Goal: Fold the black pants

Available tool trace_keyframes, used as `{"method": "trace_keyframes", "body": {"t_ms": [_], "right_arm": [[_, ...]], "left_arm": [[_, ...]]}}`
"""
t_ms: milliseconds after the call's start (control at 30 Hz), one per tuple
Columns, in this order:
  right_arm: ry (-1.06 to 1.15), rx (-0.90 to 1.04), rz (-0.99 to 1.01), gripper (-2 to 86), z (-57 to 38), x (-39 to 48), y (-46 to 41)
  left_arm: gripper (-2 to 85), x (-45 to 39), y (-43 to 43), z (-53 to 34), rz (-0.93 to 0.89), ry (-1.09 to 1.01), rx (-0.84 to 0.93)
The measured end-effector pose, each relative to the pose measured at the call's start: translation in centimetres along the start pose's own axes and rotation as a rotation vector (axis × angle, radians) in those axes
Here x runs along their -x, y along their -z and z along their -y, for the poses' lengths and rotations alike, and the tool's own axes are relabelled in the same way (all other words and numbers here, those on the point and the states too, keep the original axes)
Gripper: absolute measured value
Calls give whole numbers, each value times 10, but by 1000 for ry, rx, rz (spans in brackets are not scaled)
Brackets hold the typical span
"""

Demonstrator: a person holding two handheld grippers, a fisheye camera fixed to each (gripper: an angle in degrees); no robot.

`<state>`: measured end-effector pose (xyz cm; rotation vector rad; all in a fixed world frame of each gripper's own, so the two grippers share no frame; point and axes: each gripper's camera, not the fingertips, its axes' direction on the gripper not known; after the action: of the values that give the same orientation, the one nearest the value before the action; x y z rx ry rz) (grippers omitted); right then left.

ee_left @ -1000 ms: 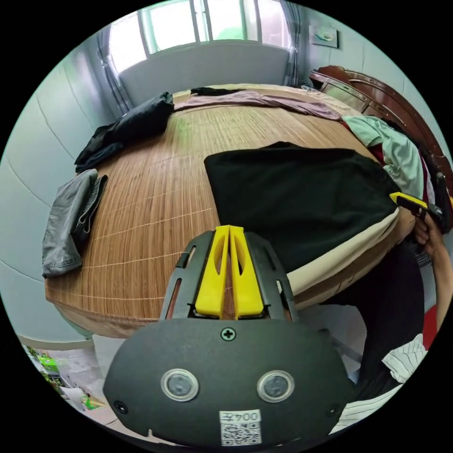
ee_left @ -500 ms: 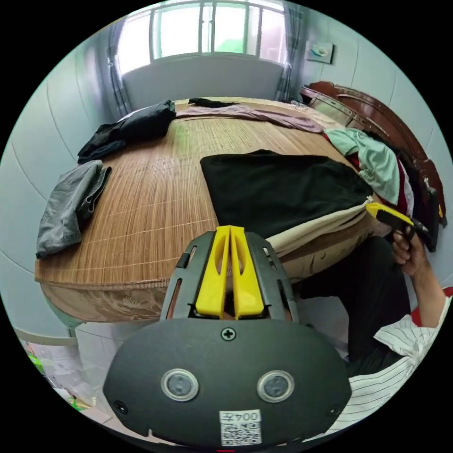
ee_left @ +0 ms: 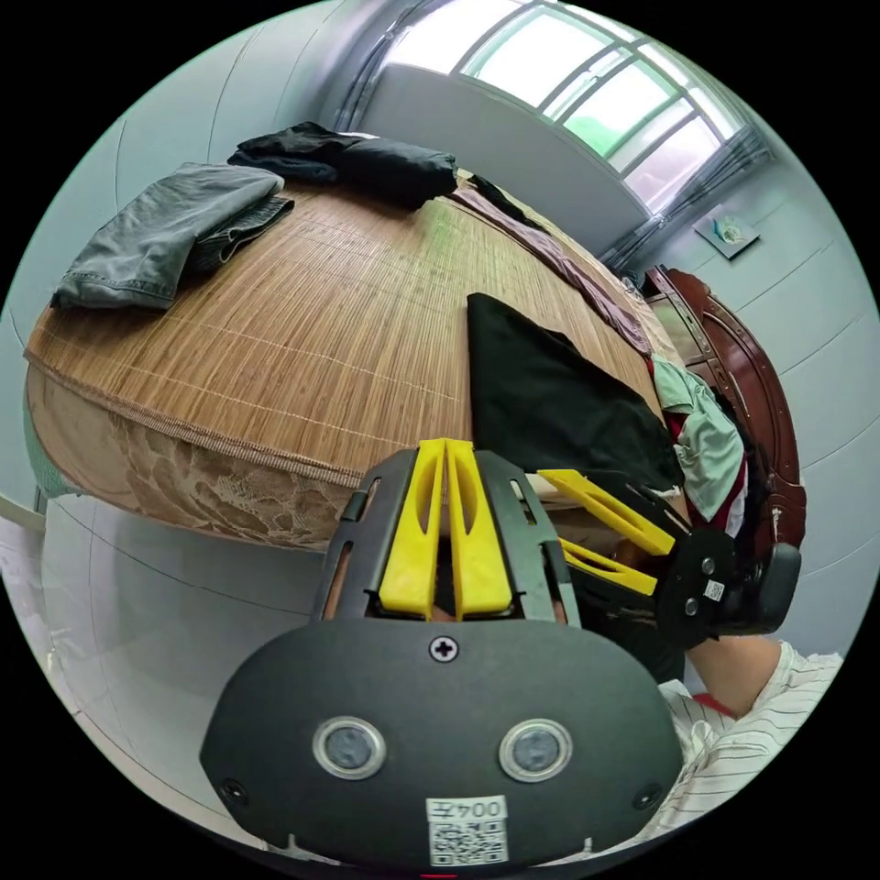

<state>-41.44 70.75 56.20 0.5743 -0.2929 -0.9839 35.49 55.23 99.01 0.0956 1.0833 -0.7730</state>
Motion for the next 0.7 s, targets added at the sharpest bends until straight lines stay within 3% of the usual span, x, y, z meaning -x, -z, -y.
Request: {"method": "trace_keyframes", "body": {"t_ms": [133, 233, 500, 700], "right_arm": [[74, 52, -32, 97, 12, 9, -24], [16, 113, 53, 62, 13, -2, -39], [-366, -114, 82, 34, -20, -43, -17], [-455, -207, 50, 36, -38, -50, -4]], "left_arm": [[37, 3, -12, 35, -30, -80, 112], [58, 10, -20, 58, -66, -88, 157], [91, 36, -53, 127, -143, 5, 266], [126, 49, -85, 177, -315, 86, 323]]}}
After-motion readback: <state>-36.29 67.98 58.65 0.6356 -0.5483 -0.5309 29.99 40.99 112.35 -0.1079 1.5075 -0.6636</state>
